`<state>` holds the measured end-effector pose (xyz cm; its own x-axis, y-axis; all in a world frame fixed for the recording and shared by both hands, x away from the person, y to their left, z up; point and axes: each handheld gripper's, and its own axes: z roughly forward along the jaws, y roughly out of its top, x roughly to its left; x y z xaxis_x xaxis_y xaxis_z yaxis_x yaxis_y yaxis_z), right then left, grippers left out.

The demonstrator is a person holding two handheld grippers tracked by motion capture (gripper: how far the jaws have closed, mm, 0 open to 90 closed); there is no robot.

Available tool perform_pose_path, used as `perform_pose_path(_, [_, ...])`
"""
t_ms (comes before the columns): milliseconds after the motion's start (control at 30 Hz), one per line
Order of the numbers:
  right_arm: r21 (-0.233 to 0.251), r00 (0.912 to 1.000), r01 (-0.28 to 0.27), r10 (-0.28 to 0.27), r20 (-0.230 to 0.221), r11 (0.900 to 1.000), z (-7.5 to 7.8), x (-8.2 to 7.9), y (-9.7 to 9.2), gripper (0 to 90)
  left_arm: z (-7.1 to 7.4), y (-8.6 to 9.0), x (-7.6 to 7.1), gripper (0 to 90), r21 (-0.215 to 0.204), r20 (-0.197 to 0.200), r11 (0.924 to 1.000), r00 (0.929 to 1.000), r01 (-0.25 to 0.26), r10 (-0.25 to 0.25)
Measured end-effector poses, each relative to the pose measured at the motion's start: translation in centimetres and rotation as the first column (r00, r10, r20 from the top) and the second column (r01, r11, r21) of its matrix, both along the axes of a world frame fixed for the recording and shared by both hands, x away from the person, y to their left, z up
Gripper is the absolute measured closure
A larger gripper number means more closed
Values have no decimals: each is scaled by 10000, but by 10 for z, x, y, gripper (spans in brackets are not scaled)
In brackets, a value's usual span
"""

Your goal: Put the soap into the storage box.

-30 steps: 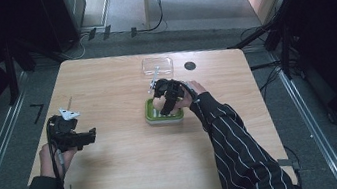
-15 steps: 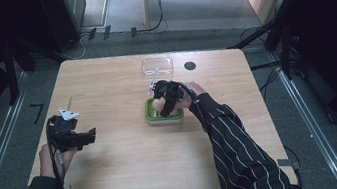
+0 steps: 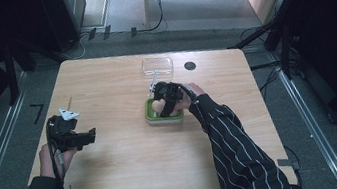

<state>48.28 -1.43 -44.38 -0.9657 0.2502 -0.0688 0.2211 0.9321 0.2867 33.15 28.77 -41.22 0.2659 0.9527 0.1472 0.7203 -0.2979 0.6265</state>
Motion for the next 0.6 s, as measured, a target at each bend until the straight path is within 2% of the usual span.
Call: perform_pose_path(600, [48,9998,-143,144,-111,9999,-1,2,-2,331,0,-1,0,145,-6,-3,10000,10000,10,-10])
